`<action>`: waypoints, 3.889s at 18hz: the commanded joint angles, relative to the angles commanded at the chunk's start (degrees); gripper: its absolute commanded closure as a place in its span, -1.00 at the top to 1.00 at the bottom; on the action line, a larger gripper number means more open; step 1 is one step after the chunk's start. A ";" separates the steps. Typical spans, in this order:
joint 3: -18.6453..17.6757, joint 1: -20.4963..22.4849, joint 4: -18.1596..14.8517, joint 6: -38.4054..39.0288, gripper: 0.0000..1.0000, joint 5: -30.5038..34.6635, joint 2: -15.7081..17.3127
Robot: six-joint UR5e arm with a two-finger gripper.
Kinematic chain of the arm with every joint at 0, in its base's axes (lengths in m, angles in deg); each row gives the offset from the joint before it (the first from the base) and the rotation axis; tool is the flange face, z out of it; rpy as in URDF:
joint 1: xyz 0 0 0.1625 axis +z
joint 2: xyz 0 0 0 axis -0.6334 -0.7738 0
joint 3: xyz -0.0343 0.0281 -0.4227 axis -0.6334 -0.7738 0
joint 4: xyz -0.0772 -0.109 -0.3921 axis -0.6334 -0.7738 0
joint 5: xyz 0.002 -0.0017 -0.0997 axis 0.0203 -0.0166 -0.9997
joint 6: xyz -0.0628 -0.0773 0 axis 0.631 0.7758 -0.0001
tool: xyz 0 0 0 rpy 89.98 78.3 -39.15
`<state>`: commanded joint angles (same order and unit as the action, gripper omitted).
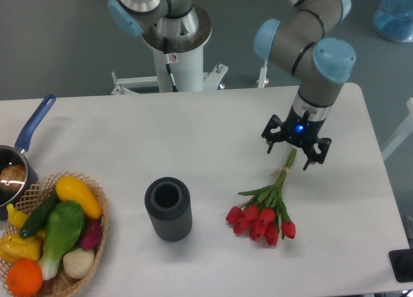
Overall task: Pick up the flowers from the table
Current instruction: 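Lower the gripper around the tulip stems just above the blooms, then close the gripper on the tulip stems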
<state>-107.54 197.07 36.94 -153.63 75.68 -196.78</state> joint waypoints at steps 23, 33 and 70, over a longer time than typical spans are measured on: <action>5.54 -2.56 0.88 -0.26 1.00 0.26 -6.68; 5.45 -4.14 2.03 -0.09 1.00 0.44 -7.91; 5.89 -5.02 4.49 2.46 -0.22 0.53 -9.32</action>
<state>-101.65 192.06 41.43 -151.17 76.20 -206.10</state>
